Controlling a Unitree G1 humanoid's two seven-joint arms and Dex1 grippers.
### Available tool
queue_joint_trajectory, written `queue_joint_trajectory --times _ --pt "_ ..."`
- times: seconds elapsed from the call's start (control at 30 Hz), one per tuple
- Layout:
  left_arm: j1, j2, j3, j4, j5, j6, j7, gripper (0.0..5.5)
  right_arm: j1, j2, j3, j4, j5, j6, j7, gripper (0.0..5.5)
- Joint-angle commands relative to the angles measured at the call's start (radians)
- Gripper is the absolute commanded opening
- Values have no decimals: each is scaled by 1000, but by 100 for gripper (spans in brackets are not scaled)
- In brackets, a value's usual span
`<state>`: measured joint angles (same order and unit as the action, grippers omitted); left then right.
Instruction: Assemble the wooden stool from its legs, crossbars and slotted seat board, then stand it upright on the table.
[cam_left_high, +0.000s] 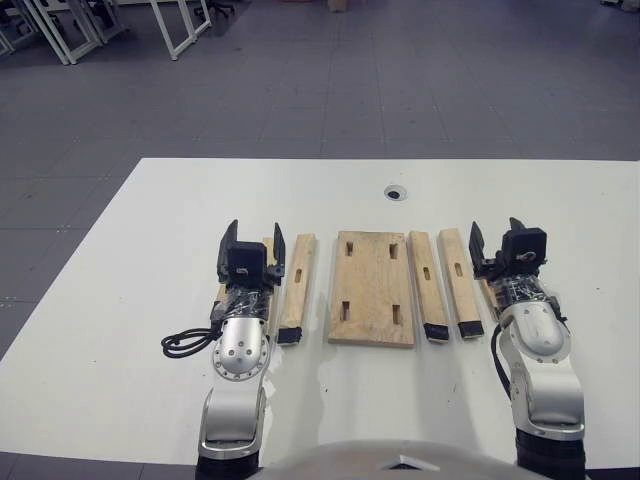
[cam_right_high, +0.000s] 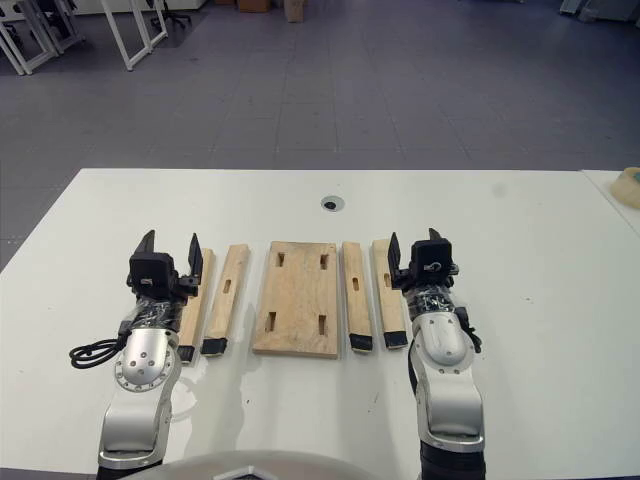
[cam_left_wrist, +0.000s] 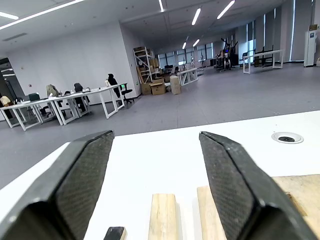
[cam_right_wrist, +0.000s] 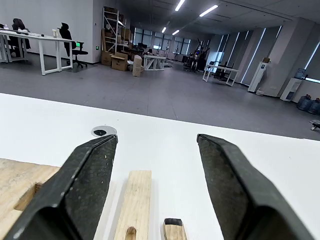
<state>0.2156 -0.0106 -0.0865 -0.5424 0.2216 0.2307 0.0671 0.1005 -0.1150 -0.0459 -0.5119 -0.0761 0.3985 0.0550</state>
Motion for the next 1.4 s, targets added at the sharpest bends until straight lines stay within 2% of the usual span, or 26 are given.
queue_joint_trajectory --times 0.03,0.2,0.4,0.9,1.13,1.33,1.4 --pt "-12 6 -12 -11 3 11 -11 315 35 2 19 -6 -2 14 1 293" --pt "-86 29 0 -23 -7 6 -35 315 13 3 -9 1 40 57 12 293" --pt "-118 3 13 32 -30 -19 -13 315 -12 -1 -7 59 26 6 -2 293" --pt "-79 -4 12 84 -40 -44 -1 315 14 -30 -57 153 48 -4 9 293" --pt "-114 24 7 91 -46 -25 -36 315 -44 -27 -58 140 46 -25 8 293" --pt "-120 18 9 112 -54 -41 -27 318 -55 -5 -47 146 52 -43 4 402" --pt "-106 16 6 122 -51 -59 -21 318 -36 -1 -46 157 52 -55 7 402"
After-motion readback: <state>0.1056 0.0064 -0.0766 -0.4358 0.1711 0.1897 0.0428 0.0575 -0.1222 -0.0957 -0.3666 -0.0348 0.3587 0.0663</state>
